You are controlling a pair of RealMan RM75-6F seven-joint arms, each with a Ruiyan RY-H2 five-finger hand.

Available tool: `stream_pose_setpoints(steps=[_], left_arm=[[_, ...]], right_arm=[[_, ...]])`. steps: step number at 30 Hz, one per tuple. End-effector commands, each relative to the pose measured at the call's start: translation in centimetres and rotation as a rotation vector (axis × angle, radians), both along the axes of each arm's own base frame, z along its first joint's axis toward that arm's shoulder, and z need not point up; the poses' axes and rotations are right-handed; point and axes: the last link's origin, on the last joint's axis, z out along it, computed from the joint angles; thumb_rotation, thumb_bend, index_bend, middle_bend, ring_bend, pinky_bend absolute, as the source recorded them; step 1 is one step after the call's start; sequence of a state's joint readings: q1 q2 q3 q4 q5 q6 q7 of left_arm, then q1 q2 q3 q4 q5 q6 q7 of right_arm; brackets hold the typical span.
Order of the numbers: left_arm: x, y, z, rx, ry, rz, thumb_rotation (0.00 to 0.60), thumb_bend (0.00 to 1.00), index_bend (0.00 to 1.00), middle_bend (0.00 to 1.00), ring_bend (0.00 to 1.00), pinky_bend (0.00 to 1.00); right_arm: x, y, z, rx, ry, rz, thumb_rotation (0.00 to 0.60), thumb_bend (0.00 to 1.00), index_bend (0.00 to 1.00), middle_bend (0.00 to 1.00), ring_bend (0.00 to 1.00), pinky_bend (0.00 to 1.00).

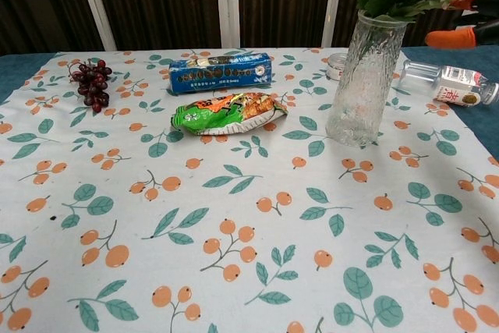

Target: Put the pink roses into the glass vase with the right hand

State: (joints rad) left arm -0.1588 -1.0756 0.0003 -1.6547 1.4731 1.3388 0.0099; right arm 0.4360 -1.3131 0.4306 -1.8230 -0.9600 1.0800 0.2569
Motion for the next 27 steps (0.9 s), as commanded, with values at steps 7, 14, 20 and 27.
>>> stream_pose_setpoints(steps=[7,14,20,27], left_arm=[[-0.1,0.0,0.1,0.000,-0.005,0.003,0.600,0.00,0.00,0.00,0.00,0.00],[-0.1,-0.1,0.2,-0.003,-0.004,0.001,0.600,0.00,0.00,0.00,0.00,0.00],[-0.2,0.0,0.2,0.005,0.020,-0.004,0.600,0.00,0.00,0.00,0.00,0.00],[-0.5,0.0,0.3,0.022,0.095,-0.008,0.600,0.00,0.00,0.00,0.00,0.00]], right_arm=[[-1.8,0.9,0.8,0.023,0.174,-0.006,0.600,0.32,0.00,0.00,0.00,0.00],[-6.7,3.6,3.0,0.016,0.422,-0.076,0.600,0.32,0.00,0.00,0.00,0.00],[-10.9,8.1,5.7,-0.040,0.731,-0.077,0.600,0.32,0.00,0.00,0.00,0.00],[-13.0,13.1,6.7,-0.084,0.994,-0.022,0.600,0.32,0.00,0.00,0.00,0.00]])
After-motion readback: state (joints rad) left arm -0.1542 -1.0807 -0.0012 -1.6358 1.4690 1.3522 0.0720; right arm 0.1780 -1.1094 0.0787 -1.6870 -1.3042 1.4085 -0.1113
